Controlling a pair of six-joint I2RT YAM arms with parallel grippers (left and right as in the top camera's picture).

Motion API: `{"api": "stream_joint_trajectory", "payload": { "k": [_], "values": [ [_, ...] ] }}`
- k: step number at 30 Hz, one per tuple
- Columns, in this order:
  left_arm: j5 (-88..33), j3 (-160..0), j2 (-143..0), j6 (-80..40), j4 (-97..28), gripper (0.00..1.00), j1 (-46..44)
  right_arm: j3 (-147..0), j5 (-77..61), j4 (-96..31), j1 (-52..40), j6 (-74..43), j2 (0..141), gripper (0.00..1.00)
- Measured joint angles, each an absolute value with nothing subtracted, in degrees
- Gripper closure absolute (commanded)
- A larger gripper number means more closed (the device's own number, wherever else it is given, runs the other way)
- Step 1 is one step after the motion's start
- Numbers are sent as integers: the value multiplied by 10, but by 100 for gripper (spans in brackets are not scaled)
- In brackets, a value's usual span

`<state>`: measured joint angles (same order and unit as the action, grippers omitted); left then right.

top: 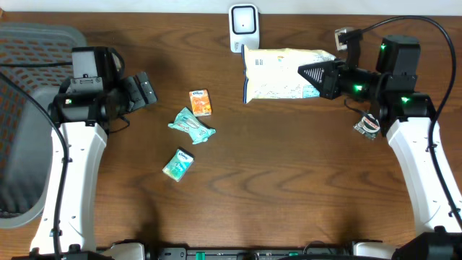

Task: Scan the item barcode
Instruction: 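Lift the snack bag with the right gripper up to the scanner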

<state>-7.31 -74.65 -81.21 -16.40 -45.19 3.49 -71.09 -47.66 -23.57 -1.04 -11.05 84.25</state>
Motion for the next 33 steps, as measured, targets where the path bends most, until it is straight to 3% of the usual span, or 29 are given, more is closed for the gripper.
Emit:
{"api": "stream_joint_trajectory", "payload": {
  "k": [9, 17, 24, 33],
  "values": [
    [-73, -747, -812, -162, -452, 2, 37, -812, -112, -197, -136, -72, 861, 99],
    [-73, -747, -812, -162, -453, 2, 37, -831, 162, 96, -257, 98, 984, 99],
    [-73, -747, -812, -162, -452, 3, 37, -831, 229, 354, -282, 336, 1139, 99],
    [-73, -747, -812, -162, -452, 2, 37, -831, 256, 467, -297, 625, 1279, 99]
  ]
}}
